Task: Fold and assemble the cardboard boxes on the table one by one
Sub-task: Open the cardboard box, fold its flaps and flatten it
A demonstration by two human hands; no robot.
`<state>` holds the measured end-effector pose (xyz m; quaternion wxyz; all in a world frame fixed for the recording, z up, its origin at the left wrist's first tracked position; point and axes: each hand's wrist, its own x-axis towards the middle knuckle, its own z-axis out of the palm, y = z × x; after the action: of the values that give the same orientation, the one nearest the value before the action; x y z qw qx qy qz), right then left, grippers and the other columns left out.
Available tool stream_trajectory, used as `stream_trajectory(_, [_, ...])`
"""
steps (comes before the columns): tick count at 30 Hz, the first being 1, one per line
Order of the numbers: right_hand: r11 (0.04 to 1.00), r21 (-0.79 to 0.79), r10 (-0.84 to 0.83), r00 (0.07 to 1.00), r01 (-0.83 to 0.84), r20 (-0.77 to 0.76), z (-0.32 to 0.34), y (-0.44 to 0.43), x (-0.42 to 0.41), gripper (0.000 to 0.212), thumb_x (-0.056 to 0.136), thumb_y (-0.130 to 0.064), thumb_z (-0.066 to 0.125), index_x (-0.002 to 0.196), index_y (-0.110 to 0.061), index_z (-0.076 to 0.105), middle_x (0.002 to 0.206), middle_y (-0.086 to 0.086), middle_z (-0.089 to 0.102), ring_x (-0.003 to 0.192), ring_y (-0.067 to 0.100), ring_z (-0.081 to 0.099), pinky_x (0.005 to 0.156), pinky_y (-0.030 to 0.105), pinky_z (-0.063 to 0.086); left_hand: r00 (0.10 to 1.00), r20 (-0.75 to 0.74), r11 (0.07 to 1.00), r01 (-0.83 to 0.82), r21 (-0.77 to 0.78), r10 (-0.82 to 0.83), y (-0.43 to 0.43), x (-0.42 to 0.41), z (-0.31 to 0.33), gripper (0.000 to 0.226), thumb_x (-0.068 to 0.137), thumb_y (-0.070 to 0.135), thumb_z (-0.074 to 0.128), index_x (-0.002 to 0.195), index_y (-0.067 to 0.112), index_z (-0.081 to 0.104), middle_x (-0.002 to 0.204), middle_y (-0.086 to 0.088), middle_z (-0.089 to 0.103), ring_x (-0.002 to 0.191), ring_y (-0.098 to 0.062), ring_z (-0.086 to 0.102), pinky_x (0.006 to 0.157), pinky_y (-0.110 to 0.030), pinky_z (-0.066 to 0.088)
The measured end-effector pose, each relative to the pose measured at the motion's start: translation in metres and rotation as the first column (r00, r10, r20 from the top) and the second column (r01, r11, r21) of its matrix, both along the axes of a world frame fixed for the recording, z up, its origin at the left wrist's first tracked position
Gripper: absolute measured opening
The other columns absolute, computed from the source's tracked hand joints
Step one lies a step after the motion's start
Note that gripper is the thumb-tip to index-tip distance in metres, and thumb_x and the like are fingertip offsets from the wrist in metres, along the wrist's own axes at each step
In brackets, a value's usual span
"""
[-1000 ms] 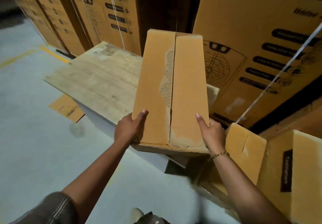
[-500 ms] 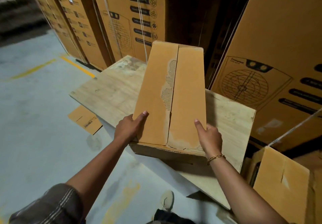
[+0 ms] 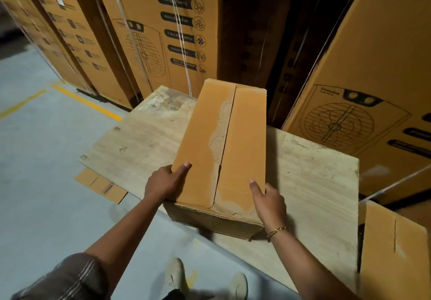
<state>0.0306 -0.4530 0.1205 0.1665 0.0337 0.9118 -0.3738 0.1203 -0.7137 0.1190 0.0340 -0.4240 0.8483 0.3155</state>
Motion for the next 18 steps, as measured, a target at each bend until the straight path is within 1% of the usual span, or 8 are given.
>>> stream_trajectory(3, [0.999,0.031,-0.036,0.999,0.036,-0.001,-0.006,-0.025,0.012,0.067,0.096,-0.061,0.050,0.132,-0.006,0.058,0.131,0.016,0.064,0.120,0.038,0.058,0.091,0.039,0.047,0.998,0.012,0.998,0.064,-0.016,-0.064,-0.026,-0.001,-0.007,0.084,0.087,0.082,0.036,0.115,0.008,0.063,0.093,-0.005,0.065,0.078,-0.022,0.059,0.072,-0.035,0.049])
stream_trajectory(5, [0.996,0.049,-0.069,0.998,0.069,-0.004,-0.007,-0.036,0.017,0.069,0.095,-0.064,0.049,0.137,-0.009,0.056,0.135,0.015,0.062,0.123,0.037,0.057,0.094,0.040,0.048,0.993,0.018,0.993,0.114,-0.025,-0.114,-0.037,0.001,-0.010,0.081,0.092,0.078,0.037,0.130,0.010,0.057,0.096,-0.005,0.065,0.084,-0.026,0.061,0.073,-0.036,0.049])
stream_trajectory(7, [0.992,0.088,-0.090,0.996,0.091,-0.015,-0.008,-0.040,0.021,0.074,0.094,-0.066,0.047,0.146,-0.014,0.047,0.142,0.013,0.058,0.127,0.036,0.055,0.097,0.041,0.048,0.982,-0.026,0.981,0.184,-0.065,-0.186,-0.041,0.003,-0.015,0.076,0.096,0.073,0.038,0.148,0.017,0.041,0.125,-0.009,0.064,0.106,-0.034,0.063,0.082,-0.042,0.051])
stream_trajectory(8, [0.990,0.104,-0.092,0.995,0.096,-0.044,-0.006,-0.042,0.022,0.073,0.095,-0.065,0.047,0.150,-0.017,0.042,0.144,0.011,0.056,0.128,0.035,0.054,0.099,0.041,0.048,0.963,-0.074,0.959,0.247,-0.140,-0.259,-0.042,0.004,-0.016,0.072,0.098,0.068,0.038,0.153,0.020,0.033,0.145,-0.010,0.054,0.121,-0.035,0.058,0.091,-0.046,0.051])
stream_trajectory(10, [0.988,0.131,-0.068,0.989,0.085,-0.128,-0.002,-0.044,0.025,0.070,0.098,-0.057,0.049,0.155,-0.021,0.032,0.153,0.007,0.047,0.133,0.032,0.050,0.103,0.042,0.045,0.885,-0.109,0.847,0.389,-0.362,-0.453,-0.041,0.001,-0.015,0.065,0.103,0.055,0.036,0.158,0.021,0.023,0.165,-0.009,0.027,0.145,-0.033,0.036,0.110,-0.053,0.041])
stream_trajectory(12, [0.975,0.222,0.026,0.978,0.021,-0.209,0.002,-0.049,0.024,0.071,0.099,-0.049,0.052,0.158,-0.022,0.023,0.163,0.001,0.029,0.142,0.028,0.039,0.109,0.042,0.039,0.764,-0.043,0.685,0.551,-0.476,-0.644,-0.039,-0.007,-0.010,0.062,0.102,0.048,0.034,0.157,0.024,0.022,0.168,-0.008,0.018,0.153,-0.030,0.020,0.120,-0.056,0.026])
stream_trajectory(14, [0.938,0.341,0.146,0.958,-0.055,-0.247,0.006,-0.054,0.022,0.073,0.097,-0.047,0.053,0.158,-0.024,0.020,0.166,-0.004,0.019,0.146,0.023,0.030,0.113,0.044,0.032,0.657,0.019,0.564,0.661,-0.495,-0.754,-0.032,-0.016,-0.006,0.063,0.101,0.055,0.030,0.156,0.026,0.024,0.169,-0.007,0.016,0.155,-0.029,0.012,0.123,-0.057,0.016])
stream_trajectory(18, [0.890,0.440,0.245,0.941,-0.122,-0.235,0.013,-0.066,0.023,0.075,0.094,-0.052,0.053,0.158,-0.027,0.021,0.166,-0.002,0.018,0.151,0.020,0.017,0.117,0.045,0.027,0.684,0.087,0.586,0.678,-0.443,-0.725,-0.009,-0.032,-0.002,0.085,0.092,0.079,0.019,0.157,0.023,0.024,0.169,-0.008,0.015,0.155,-0.031,0.008,0.119,-0.064,0.010])
